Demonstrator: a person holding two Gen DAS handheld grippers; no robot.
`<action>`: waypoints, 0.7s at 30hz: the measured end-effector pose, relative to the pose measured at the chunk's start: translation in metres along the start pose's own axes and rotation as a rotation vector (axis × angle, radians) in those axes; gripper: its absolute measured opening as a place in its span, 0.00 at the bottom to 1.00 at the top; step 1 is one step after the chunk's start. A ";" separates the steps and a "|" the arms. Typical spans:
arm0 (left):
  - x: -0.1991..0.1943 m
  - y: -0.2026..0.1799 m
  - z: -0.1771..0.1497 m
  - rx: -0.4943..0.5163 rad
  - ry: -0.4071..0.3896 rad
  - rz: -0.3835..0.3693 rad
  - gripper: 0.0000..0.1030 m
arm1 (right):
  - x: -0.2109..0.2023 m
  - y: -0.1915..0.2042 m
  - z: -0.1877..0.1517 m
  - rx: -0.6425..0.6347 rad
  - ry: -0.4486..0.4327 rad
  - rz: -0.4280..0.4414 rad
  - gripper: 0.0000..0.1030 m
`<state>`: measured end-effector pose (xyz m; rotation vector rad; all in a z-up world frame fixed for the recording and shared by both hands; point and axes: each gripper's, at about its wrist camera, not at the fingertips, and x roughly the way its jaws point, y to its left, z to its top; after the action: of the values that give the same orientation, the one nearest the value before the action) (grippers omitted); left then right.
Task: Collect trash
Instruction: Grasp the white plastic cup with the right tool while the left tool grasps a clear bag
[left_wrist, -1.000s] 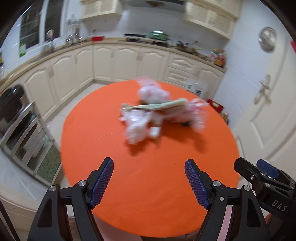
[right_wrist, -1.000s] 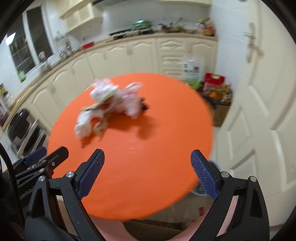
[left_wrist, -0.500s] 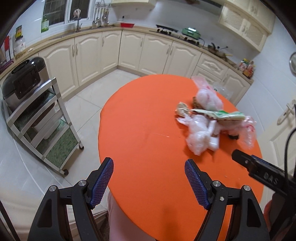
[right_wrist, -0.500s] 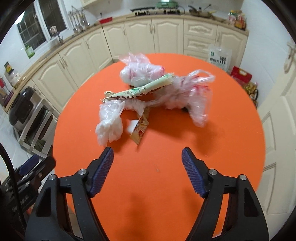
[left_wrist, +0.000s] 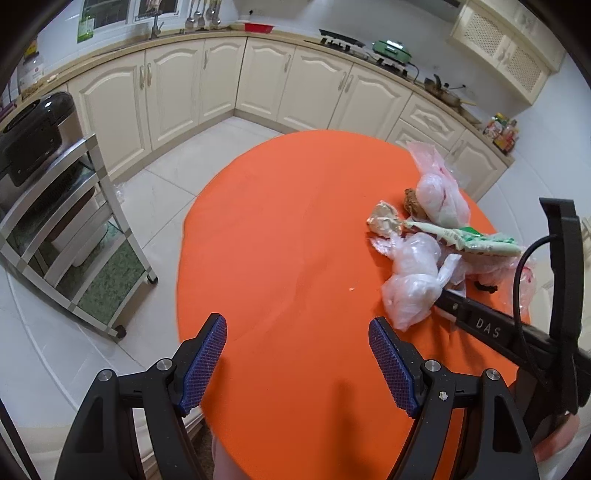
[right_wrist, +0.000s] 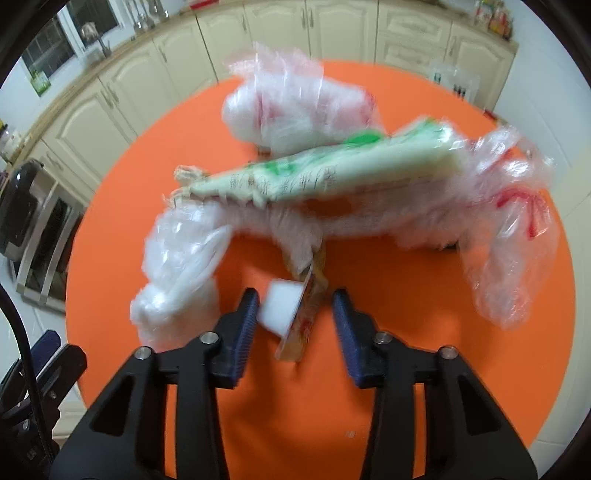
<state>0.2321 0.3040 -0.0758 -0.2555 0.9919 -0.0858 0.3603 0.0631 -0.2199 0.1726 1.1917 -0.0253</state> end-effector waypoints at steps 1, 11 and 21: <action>0.001 -0.003 0.000 0.006 -0.002 -0.004 0.73 | 0.000 -0.005 0.000 0.006 0.002 0.023 0.30; 0.024 -0.066 0.013 0.114 0.004 -0.083 0.79 | -0.025 -0.057 -0.015 0.071 -0.025 0.052 0.21; 0.089 -0.097 0.029 0.089 0.096 -0.078 0.78 | -0.022 -0.086 -0.021 0.061 -0.018 0.070 0.26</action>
<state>0.3096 0.1989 -0.1090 -0.2105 1.0707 -0.2146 0.3229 -0.0206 -0.2175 0.2668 1.1667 -0.0021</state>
